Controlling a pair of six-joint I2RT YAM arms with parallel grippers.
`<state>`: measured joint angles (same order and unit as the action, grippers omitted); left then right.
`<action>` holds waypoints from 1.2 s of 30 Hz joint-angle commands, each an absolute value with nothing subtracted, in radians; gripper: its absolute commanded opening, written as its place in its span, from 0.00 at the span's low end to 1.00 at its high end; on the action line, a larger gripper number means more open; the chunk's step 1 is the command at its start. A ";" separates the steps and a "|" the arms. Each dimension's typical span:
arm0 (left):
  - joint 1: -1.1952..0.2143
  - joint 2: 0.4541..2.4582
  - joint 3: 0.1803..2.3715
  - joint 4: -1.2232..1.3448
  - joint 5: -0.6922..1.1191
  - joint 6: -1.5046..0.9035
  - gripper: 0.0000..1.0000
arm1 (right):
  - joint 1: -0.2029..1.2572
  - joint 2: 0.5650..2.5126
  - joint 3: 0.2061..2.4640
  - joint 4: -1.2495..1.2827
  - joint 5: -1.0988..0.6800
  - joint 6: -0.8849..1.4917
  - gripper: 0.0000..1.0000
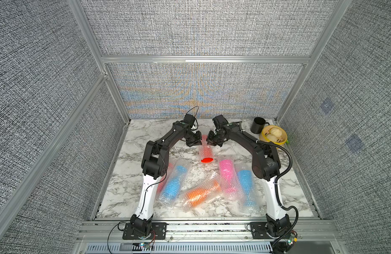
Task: Unpack wine glasses from bubble wrap
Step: Unwrap the bubble wrap at the center of the board.
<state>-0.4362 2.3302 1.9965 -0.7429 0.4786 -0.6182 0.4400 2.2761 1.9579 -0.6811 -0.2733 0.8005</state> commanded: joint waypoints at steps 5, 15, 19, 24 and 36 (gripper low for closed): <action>-0.364 2.295 1.954 -0.758 0.466 -0.576 0.00 | 0.370 2.310 1.965 -0.682 -0.306 0.716 0.00; -0.322 2.292 1.929 -0.765 0.477 -0.519 0.00 | 0.316 2.335 1.931 -0.614 -0.391 0.679 0.00; -0.322 2.282 1.929 -0.757 0.484 -0.512 0.00 | 0.318 2.329 1.929 -0.616 -0.396 0.665 0.00; -0.307 2.284 1.923 -0.755 0.475 -0.515 0.00 | 0.290 2.322 1.891 -0.576 -0.432 0.671 0.00; -0.275 2.275 1.872 -0.726 0.469 -0.519 0.00 | 0.246 2.330 1.816 -0.509 -0.499 0.651 0.00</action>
<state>-0.2852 2.2833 1.8767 -0.7017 0.5365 -0.5278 0.2581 2.3264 1.8248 -0.4938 -0.5484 0.6689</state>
